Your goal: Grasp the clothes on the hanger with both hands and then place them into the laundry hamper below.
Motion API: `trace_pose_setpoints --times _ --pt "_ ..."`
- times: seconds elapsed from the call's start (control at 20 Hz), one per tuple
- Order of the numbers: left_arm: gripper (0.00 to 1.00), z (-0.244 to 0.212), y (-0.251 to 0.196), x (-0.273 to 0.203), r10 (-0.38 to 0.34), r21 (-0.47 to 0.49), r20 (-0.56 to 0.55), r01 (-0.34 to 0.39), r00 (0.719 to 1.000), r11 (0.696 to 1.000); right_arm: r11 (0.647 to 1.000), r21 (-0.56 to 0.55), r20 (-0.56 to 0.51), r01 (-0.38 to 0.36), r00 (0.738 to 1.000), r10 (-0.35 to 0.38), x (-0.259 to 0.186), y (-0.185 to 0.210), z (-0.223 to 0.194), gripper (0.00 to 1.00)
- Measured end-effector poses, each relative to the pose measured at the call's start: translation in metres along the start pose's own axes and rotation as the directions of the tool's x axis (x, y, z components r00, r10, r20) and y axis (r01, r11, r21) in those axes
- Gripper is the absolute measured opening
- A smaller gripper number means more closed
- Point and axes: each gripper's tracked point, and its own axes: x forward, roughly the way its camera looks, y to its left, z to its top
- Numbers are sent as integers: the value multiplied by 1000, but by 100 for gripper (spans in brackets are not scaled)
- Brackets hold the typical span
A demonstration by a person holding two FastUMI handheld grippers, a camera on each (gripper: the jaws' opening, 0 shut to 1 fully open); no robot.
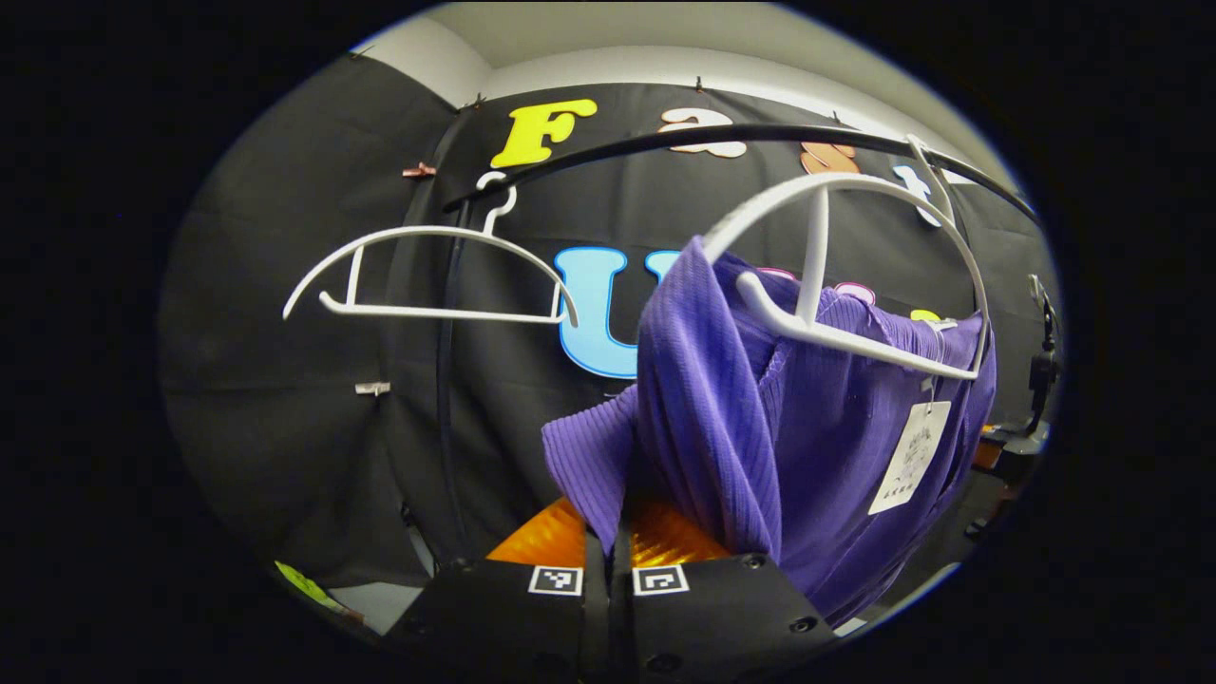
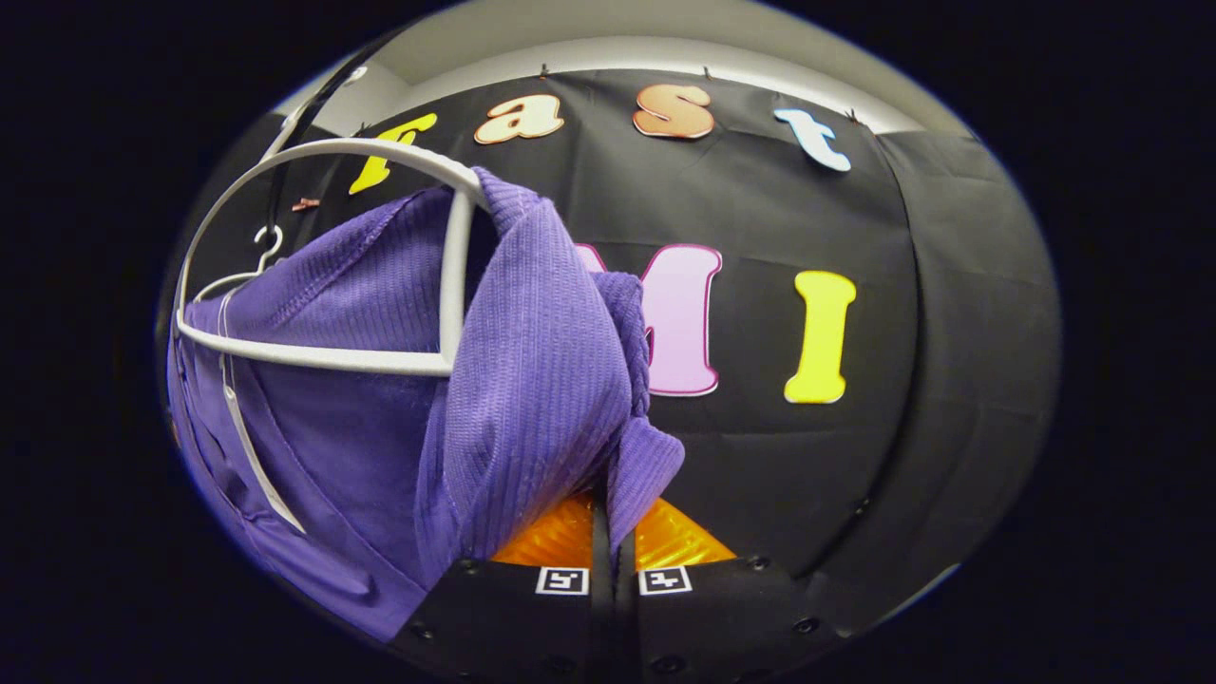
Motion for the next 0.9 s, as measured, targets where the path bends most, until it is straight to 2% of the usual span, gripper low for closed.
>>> trace_pose_setpoints --times 0.05,0.1,0.2,0.3,0.5,0.65,0.75,0.9 --pt "5 -33 -5 0 -3 1 -103 3 995 1000 1000 -9 -92 -13 996 12 -4 6 -32 5" --pt "5 -57 -13 -5 0 6 -152 1 988 1000 999 -23 -155 -28 988 24 -7 13 -63 4" --pt "5 -95 -23 -16 -6 2 -178 6 984 1000 1000 21 -137 -20 990 23 -27 13 -74 5" --pt "5 -128 -32 -37 -30 -56 -242 17 970 998 996 81 -160 -24 986 37 -45 13 -91 4" --pt "5 -142 -59 -43 -62 -60 -270 48 961 997 999 24 -192 -29 981 33 -52 15 -111 4" --pt "5 -159 -82 -47 -106 -50 -312 95 944 994 999 43 -311 -12 950 25 -64 3 -166 5" --pt "5 -164 -93 -55 -127 -37 -315 122 941 992 997 70 -316 -41 947 62 -77 15 -169 5" --pt "5 -167 -93 -56 -123 -20 -327 123 937 992 992 46 -320 -117 939 126 -94 41 -166 5"
